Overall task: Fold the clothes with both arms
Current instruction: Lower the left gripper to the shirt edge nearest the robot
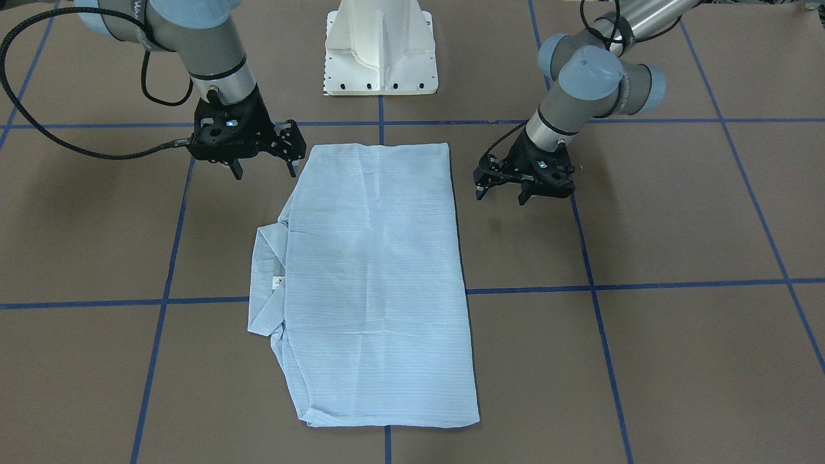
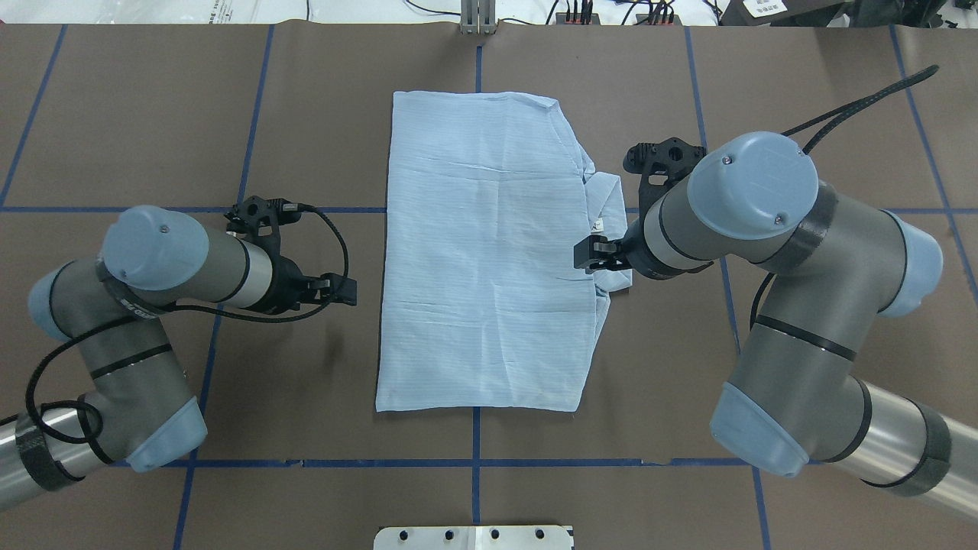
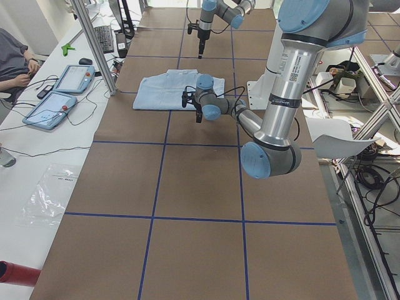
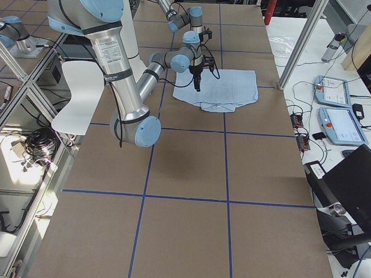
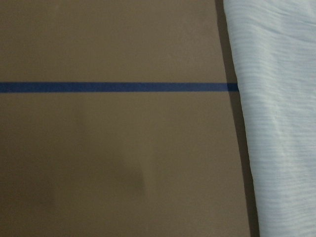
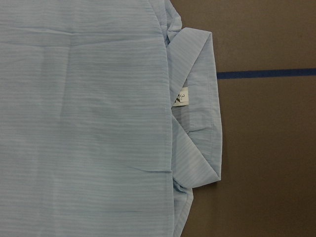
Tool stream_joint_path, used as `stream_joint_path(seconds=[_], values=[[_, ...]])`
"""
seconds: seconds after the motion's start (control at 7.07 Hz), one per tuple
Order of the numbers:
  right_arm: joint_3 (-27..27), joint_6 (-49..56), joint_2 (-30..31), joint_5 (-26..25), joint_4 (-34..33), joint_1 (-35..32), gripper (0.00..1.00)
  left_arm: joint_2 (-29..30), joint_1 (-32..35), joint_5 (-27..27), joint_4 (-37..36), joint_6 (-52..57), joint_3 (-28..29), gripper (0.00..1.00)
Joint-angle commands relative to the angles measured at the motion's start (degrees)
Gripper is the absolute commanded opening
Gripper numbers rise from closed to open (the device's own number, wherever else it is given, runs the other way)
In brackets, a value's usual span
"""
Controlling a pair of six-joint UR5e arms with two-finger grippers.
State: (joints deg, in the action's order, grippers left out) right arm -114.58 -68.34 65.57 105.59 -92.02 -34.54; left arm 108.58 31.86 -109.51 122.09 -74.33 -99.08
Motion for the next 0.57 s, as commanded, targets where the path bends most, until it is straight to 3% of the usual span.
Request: stream_joint_path(seconds=[0.0, 0.42], values=[[-0.03, -0.03, -0.01, 0.06, 0.00, 0.00, 1.00, 2.94, -5.20, 2.96, -0.10, -5.36, -0.15, 1.00], [-0.03, -0.03, -0.01, 0.06, 0.00, 0.09, 1.00, 3.48, -9.44, 5.34, -0.19, -6.00, -0.15, 1.00]])
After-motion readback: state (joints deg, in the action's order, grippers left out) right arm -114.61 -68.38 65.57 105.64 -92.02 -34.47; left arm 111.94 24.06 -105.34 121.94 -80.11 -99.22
